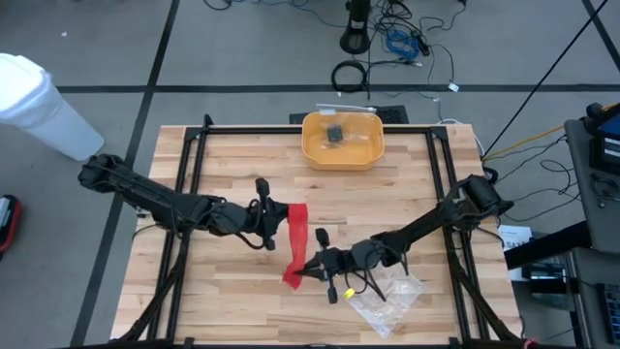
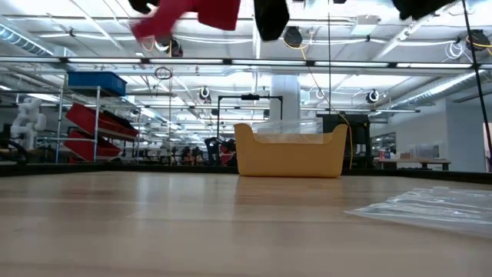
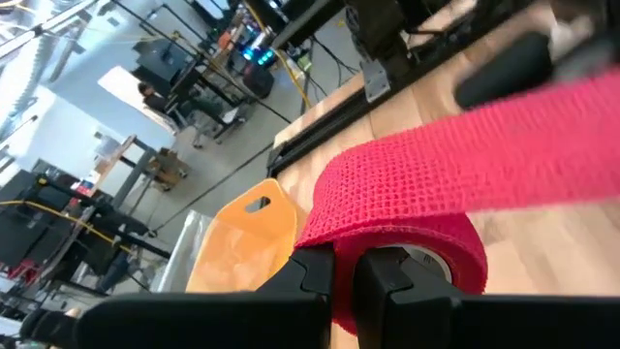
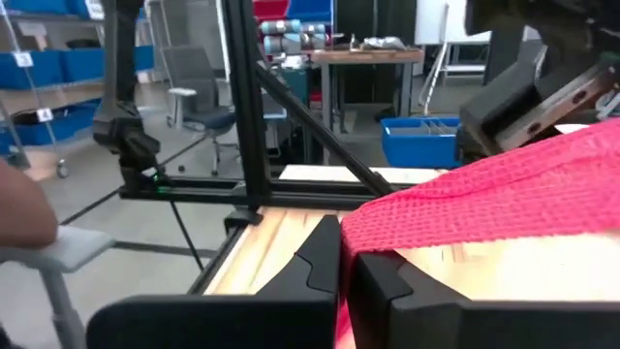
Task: Roll bandage
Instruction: Roll the red bandage
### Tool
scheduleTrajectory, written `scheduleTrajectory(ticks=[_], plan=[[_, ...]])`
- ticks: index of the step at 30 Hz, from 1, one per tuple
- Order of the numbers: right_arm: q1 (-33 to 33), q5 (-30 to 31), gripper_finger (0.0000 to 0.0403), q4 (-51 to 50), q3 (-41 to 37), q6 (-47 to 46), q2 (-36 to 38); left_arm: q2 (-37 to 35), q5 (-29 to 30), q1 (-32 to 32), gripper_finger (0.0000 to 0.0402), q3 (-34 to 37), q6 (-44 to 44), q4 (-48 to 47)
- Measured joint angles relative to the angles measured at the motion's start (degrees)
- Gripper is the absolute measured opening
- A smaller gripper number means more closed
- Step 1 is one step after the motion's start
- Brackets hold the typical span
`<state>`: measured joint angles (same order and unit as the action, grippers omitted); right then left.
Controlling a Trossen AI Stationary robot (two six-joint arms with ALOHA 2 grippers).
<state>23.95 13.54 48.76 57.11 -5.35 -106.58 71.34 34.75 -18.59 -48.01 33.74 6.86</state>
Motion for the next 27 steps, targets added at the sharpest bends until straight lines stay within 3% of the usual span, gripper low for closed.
scheduleTrajectory(ticks=[19,27], plan=[[-1.25,-0.34,0.0000,-8.54,0.02,-0.26,1.53,-0.82,-3.32,-3.33,0.0013,0.00,-1.98,5.29],[-3.73,-0.03,0.0000,-10.73,0.02,0.43,1.55,-0.80,-8.01,-5.20,0.0013,0.00,-6.47,6.42]])
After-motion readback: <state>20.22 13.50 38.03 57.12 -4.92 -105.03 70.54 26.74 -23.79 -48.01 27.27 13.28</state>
